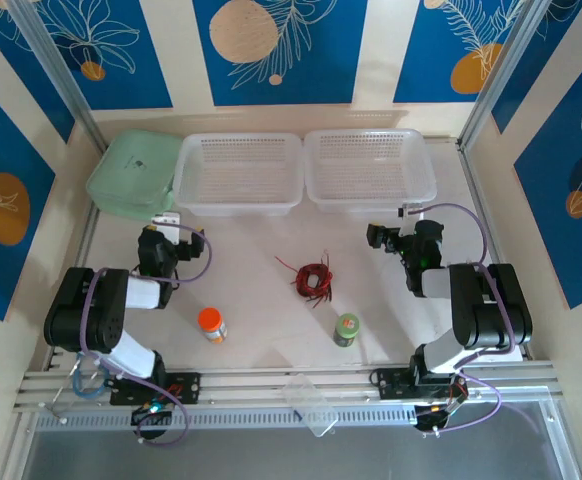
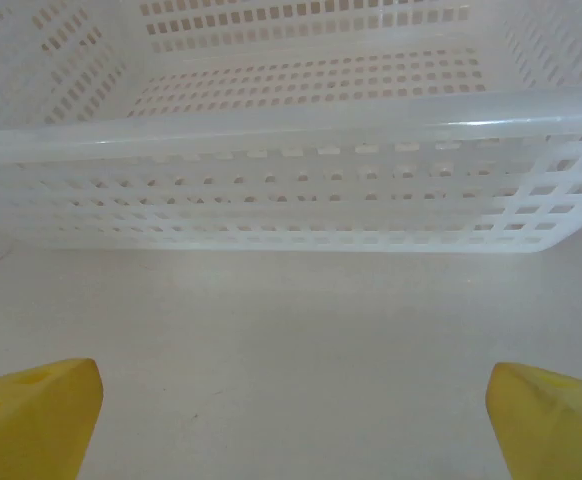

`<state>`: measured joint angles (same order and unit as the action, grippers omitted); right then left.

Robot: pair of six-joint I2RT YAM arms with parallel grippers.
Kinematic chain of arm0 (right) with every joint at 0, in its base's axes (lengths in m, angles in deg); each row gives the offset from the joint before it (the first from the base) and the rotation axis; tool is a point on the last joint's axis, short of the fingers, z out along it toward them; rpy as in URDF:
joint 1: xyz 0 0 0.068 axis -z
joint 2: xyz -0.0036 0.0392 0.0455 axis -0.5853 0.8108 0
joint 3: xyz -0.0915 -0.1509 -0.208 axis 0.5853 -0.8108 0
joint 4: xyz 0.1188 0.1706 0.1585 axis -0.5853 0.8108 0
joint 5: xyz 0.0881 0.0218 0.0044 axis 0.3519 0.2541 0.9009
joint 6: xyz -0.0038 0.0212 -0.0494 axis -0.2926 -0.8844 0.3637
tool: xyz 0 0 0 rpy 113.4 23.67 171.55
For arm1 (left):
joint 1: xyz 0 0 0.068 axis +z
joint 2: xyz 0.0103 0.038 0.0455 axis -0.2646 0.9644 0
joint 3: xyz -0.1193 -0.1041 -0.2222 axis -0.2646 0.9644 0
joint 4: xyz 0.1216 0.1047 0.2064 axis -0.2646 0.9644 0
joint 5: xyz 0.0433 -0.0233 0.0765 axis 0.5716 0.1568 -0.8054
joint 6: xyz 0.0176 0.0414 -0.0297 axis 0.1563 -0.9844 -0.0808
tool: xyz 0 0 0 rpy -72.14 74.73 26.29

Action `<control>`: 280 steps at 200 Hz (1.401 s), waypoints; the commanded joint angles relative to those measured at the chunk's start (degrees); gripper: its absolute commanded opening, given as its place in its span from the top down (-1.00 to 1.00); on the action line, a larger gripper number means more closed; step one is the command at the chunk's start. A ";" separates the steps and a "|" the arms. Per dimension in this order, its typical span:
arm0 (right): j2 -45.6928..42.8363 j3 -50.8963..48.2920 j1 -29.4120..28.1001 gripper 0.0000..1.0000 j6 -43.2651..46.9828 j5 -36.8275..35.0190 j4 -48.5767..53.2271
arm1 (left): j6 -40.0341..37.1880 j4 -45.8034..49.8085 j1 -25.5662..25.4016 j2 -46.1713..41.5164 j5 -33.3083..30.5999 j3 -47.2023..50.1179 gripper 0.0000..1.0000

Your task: Untangle the cables

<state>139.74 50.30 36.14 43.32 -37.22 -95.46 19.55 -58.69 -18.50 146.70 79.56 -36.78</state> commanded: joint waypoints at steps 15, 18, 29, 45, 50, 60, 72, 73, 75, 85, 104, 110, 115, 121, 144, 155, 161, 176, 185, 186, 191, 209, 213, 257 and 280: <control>-0.51 0.67 -0.17 -0.98 0.33 -0.30 -1.17 | -0.79 0.45 -0.18 0.27 1.82 -1.09 -1.00; -0.47 0.64 -0.22 -0.98 0.33 -0.34 -1.16 | -0.80 0.53 -0.16 0.22 1.82 -1.04 -1.00; -0.47 0.74 -0.13 -0.98 0.34 -0.25 -1.15 | -0.75 0.54 -0.18 0.22 1.91 -1.09 -1.00; -0.46 0.86 -0.05 -0.98 0.26 -0.01 -0.93 | -0.75 0.48 -0.18 0.26 1.91 -1.07 -1.00; -0.40 0.86 0.03 -0.98 0.22 0.05 -0.93 | -0.75 0.54 -0.18 0.24 1.91 -1.15 -1.00; -0.40 0.82 0.06 -0.98 0.26 0.10 -0.89 | -0.75 0.54 -0.18 0.34 1.91 -1.17 -1.00; -0.45 0.86 0.10 -0.98 0.18 0.10 -0.97 | -0.75 0.54 -0.18 0.30 1.91 -1.17 -1.00; -0.46 0.86 0.07 -0.98 0.18 0.10 -0.97 | -0.75 0.58 -0.18 0.28 1.91 -1.17 -1.00; -0.47 0.86 0.04 -0.98 0.13 0.10 -0.93 | -0.75 0.55 -0.18 0.33 1.91 -1.17 -1.00; -0.47 0.86 0.11 -0.98 0.17 0.19 -1.01 | -0.75 0.54 -0.14 0.24 1.91 -1.09 -1.00; -0.47 0.73 0.12 -0.98 0.17 0.27 -1.09 | -0.75 0.54 -0.18 0.26 1.91 -1.09 -1.00; -0.47 0.63 0.12 -0.98 0.13 0.27 -1.21 | -0.75 0.53 -0.13 0.21 1.91 -1.09 -1.00; -0.43 0.65 0.12 -0.98 0.17 0.35 -1.21 | -0.75 0.54 -0.18 0.20 1.91 -1.09 -1.00; -0.47 0.63 0.17 -0.98 0.19 0.36 -1.17 | -0.75 0.47 -0.17 0.26 1.91 -1.09 -1.00; -0.60 0.66 0.18 -0.98 0.20 0.27 -1.25 | -0.75 0.46 -0.17 0.22 1.91 -1.02 -1.00; -0.56 0.65 0.05 -0.98 0.26 0.21 -1.32 | -0.75 0.54 -0.14 0.31 1.91 -1.09 -1.00; -0.56 0.67 -0.03 -0.98 0.35 -0.02 -1.25 | -0.75 0.54 -0.17 0.34 1.91 -1.17 -1.00; -0.56 0.66 -0.14 -0.98 0.31 -0.09 -1.30 | -0.75 0.74 -0.18 0.34 1.91 -1.26 -1.00; -0.56 0.61 -0.12 -0.98 0.28 -0.08 -1.25 | -0.75 0.71 -0.18 0.23 1.91 -1.20 -1.00; -0.56 0.60 -0.09 -0.98 0.31 -0.12 -1.29 | -0.75 0.67 -0.18 0.24 1.91 -1.19 -1.00; -0.60 0.46 -0.12 -0.98 0.39 -0.08 -1.35 | -0.75 0.56 -0.16 0.22 1.91 -1.13 -1.00; -1.98 1.08 -0.63 -0.75 1.02 -0.33 0.14 | 0.05 0.74 -0.18 -0.31 -0.26 -1.08 -1.00; -3.20 1.71 -1.19 -0.75 1.44 -1.59 2.31 | 0.37 1.54 -0.18 -0.91 -1.03 -1.23 -1.00; -16.29 16.30 -8.90 -0.64 -1.75 -8.91 40.02 | 9.44 34.14 -1.05 -19.17 -9.53 -10.05 -1.00; -19.63 21.53 -12.41 -0.62 -9.18 -5.66 55.11 | 17.14 50.07 -2.76 -25.88 -3.63 -14.97 -0.93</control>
<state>123.44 67.46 26.40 41.68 -43.80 -62.96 27.09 -29.91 -19.31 126.76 73.92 -46.72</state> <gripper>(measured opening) 0.815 0.985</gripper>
